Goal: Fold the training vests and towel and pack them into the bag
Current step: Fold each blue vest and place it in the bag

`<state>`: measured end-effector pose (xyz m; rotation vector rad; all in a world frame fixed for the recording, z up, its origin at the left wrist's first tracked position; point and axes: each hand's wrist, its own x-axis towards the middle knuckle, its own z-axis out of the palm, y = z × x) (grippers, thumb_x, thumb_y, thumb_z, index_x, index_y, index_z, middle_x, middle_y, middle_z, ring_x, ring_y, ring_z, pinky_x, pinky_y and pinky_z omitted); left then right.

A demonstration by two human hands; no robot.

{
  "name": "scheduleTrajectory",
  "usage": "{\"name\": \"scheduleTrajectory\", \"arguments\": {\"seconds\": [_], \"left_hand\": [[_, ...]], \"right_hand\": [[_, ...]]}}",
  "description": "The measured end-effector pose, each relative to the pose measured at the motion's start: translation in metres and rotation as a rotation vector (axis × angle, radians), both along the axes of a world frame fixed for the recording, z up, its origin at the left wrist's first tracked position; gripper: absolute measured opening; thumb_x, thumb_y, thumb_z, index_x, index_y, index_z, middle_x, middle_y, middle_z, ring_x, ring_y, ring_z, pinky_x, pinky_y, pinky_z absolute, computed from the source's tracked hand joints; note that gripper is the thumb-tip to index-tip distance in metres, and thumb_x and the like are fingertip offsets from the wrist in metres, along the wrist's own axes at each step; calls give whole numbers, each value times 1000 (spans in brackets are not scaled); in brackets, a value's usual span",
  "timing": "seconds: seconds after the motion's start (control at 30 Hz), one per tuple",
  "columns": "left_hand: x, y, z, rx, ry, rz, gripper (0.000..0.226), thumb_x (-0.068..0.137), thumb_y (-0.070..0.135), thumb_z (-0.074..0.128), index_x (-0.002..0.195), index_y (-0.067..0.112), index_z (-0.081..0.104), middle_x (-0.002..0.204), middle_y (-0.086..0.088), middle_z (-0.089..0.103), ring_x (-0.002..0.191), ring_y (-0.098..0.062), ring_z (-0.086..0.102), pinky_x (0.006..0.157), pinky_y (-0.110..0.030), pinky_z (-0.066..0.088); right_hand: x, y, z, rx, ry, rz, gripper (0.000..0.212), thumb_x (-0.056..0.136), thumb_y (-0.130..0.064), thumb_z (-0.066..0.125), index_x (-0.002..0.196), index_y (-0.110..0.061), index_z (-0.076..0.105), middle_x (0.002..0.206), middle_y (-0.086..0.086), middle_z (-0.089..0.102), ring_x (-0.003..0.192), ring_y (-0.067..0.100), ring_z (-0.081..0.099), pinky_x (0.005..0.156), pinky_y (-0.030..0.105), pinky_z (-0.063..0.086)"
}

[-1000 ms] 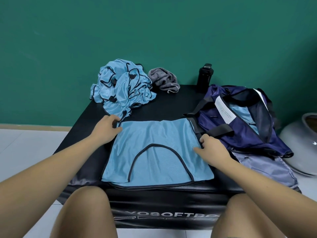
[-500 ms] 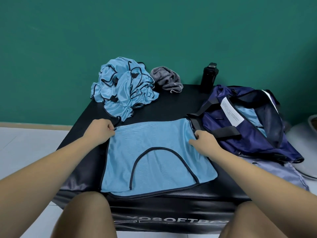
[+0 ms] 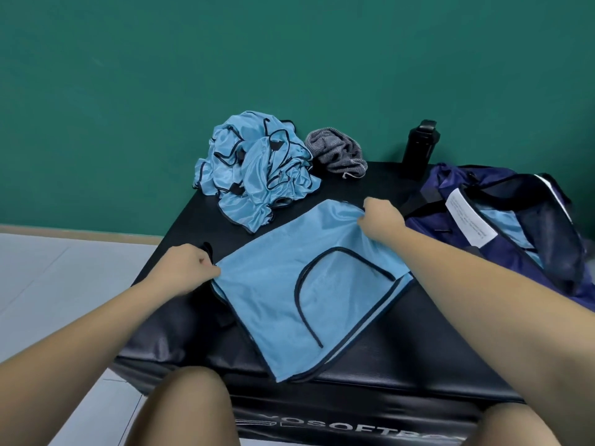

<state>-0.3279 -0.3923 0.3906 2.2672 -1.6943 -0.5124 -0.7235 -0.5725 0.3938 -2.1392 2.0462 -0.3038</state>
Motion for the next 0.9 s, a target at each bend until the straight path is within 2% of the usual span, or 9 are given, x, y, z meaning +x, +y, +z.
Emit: {"name": "scheduleTrajectory", "arguments": {"seconds": [0.1, 0.23, 0.3, 0.37, 0.43, 0.53, 0.67, 0.77, 0.9], "left_hand": [[-11, 5, 2, 74, -13, -82, 33, 76, 35, 78, 63, 9, 64, 52, 7, 54, 52, -12, 47, 53, -26, 39], [-18, 7, 3, -45, -141, -134, 32, 72, 41, 82, 66, 18, 60, 62, 6, 63, 62, -15, 60, 58, -32, 49], [-18, 4, 0, -178, -97, -190, 27, 75, 38, 83, 72, 26, 59, 76, 8, 62, 68, -10, 60, 64, -34, 52], [-16, 2, -5, -237, -45, -298, 21, 81, 36, 81, 86, 35, 61, 93, 12, 57, 79, -6, 59, 78, -36, 54], [-14, 1, -14, -207, -75, -342, 21, 87, 39, 76, 102, 42, 61, 108, 17, 53, 93, -9, 57, 89, -39, 51], [-12, 0, -27, -154, -103, -323, 27, 93, 39, 70, 118, 45, 62, 119, 19, 54, 103, -11, 57, 97, -44, 50], [-12, 1, -29, -152, -5, -286, 27, 89, 28, 76, 109, 42, 64, 103, 13, 61, 89, -4, 61, 87, -36, 54], [-13, 3, -29, -146, -32, -311, 31, 86, 16, 76, 98, 42, 64, 99, 11, 59, 87, -2, 62, 82, -27, 49], [-15, 9, -26, -79, -97, -328, 26, 83, 10, 74, 91, 34, 68, 94, 8, 58, 83, -3, 60, 74, -21, 42]], "right_hand": [[8, -15, -6, -60, 108, 19, 14, 99, -18, 54, 112, -13, 51, 113, 13, 63, 101, 37, 59, 83, 43, 45], [21, -1, -26, -183, 225, 89, 44, 92, -27, 65, 132, -16, 51, 129, 11, 53, 115, 34, 51, 98, 47, 39], [28, 24, -32, -233, 168, 157, 47, 91, -26, 64, 135, -16, 51, 132, 8, 51, 115, 33, 49, 98, 45, 37], [33, 57, -38, -221, 48, 241, 45, 93, -24, 62, 137, -17, 53, 136, 5, 49, 118, 30, 47, 102, 43, 36], [35, 96, -46, -198, -65, 348, 39, 96, -25, 60, 135, -19, 57, 133, 1, 52, 118, 26, 49, 104, 41, 38], [29, 150, -62, -162, -84, 484, 35, 98, -34, 56, 130, -22, 60, 122, -4, 53, 110, 21, 51, 101, 40, 42], [8, 193, -69, -202, -57, 479, 32, 98, -40, 52, 122, -21, 62, 114, -5, 49, 101, 21, 50, 92, 42, 46], [-4, 224, -57, -170, -107, 626, 29, 105, -48, 51, 121, -25, 61, 114, -10, 47, 101, 14, 48, 96, 35, 43], [-4, 263, -43, -145, -34, 857, 58, 98, -74, 52, 130, -26, 60, 126, -7, 50, 108, 15, 47, 99, 30, 39]]}}
